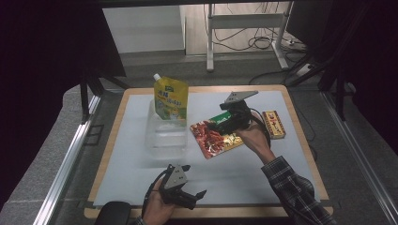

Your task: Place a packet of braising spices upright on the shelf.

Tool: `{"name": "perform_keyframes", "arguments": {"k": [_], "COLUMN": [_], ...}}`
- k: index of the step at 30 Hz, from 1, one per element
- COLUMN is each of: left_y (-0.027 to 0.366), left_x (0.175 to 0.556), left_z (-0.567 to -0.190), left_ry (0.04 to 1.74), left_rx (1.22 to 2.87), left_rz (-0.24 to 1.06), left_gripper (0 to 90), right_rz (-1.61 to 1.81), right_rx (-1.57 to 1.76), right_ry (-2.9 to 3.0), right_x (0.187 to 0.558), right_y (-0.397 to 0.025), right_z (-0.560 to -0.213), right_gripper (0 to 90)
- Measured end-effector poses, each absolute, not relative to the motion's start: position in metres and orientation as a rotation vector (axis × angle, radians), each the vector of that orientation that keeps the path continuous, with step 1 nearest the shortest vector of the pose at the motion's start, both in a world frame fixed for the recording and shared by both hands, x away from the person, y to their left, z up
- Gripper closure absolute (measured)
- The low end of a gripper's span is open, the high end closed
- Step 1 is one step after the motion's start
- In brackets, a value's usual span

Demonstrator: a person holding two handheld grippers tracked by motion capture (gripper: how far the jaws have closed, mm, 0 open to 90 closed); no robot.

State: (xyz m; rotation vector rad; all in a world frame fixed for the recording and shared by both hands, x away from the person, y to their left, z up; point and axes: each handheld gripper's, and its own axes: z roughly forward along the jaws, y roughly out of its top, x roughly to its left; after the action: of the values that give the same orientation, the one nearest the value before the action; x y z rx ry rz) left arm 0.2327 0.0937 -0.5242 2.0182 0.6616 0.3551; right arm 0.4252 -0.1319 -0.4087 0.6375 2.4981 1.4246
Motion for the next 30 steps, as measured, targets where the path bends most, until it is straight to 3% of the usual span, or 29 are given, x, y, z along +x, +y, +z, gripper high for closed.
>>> {"name": "perform_keyframes", "arguments": {"k": [30], "left_y": [0.090], "left_x": [0.242], "left_z": [-0.522], "left_ry": [0.751], "left_rx": [2.033], "left_rz": [0.345], "left_gripper": [0.4], "right_rz": [1.341], "right_rx": [0.736], "right_ry": [2.503], "right_x": [0.400], "right_y": [-0.193], "right_z": [-0.440], "right_gripper": [0.0]}}
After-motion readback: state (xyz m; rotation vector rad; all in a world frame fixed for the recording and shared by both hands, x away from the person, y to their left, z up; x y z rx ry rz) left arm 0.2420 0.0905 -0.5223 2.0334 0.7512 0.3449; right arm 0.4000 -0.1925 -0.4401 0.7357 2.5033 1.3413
